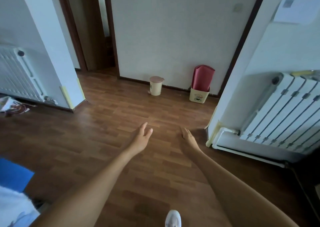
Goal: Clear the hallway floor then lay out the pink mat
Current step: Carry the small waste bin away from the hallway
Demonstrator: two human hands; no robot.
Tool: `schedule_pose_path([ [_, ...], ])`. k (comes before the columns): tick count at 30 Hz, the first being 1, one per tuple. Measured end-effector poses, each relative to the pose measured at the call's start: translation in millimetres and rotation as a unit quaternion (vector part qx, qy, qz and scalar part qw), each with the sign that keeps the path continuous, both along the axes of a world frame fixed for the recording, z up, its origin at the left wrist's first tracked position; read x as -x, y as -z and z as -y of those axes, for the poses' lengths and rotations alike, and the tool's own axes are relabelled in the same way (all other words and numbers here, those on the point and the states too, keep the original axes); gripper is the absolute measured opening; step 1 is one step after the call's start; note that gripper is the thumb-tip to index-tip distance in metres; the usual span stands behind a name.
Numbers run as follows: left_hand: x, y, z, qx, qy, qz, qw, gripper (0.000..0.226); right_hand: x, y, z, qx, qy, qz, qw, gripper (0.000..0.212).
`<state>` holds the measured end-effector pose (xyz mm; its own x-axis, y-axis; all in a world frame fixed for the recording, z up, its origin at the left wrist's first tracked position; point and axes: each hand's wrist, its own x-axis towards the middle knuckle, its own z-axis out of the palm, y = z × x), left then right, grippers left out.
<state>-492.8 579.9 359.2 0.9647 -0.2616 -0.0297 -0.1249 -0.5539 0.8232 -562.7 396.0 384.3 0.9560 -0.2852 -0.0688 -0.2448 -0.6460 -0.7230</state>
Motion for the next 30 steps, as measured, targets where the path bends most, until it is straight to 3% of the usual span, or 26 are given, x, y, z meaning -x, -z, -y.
schedule_pose_path([
  [5, -81.8, 2.0, 59.6, -0.002, 0.012, 0.000, 1.000, 0.054, -85.7, 7.6, 55.5, 0.002, -0.011, 0.013, 1.000, 0.043],
  [9, -153.7, -1.6, 113.8, 0.008, 0.017, -0.020, 1.000, 0.054, -162.7, 6.4, 111.6, -0.009, -0.004, 0.019, 1.000, 0.030],
  [14, -229.4, -0.5, 159.9, 0.010, 0.008, -0.032, 0.999, 0.057, -242.0, -0.5, 169.3, -0.006, -0.008, 0.003, 1.000, 0.043],
  [17, -267.2, 6.4, 176.4, 0.014, 0.007, -0.048, 0.999, 0.059, -284.1, 6.5, 191.9, -0.011, -0.015, -0.007, 1.000, 0.030],
  [22, -335.8, 18.3, 197.1, 0.011, -0.011, -0.065, 0.998, 0.058, -348.7, 19.9, 215.3, -0.030, -0.018, -0.018, 0.999, 0.037],
  [28, -446.2, 25.1, 229.2, 0.048, -0.001, -0.078, 0.996, 0.058, -456.3, 29.3, 244.6, -0.044, -0.007, -0.026, 0.999, 0.025],
  [30, -491.3, 23.7, 238.1, 0.053, -0.003, -0.078, 0.996, 0.057, -500.5, 24.5, 250.8, -0.044, 0.001, -0.018, 0.999, 0.040],
])
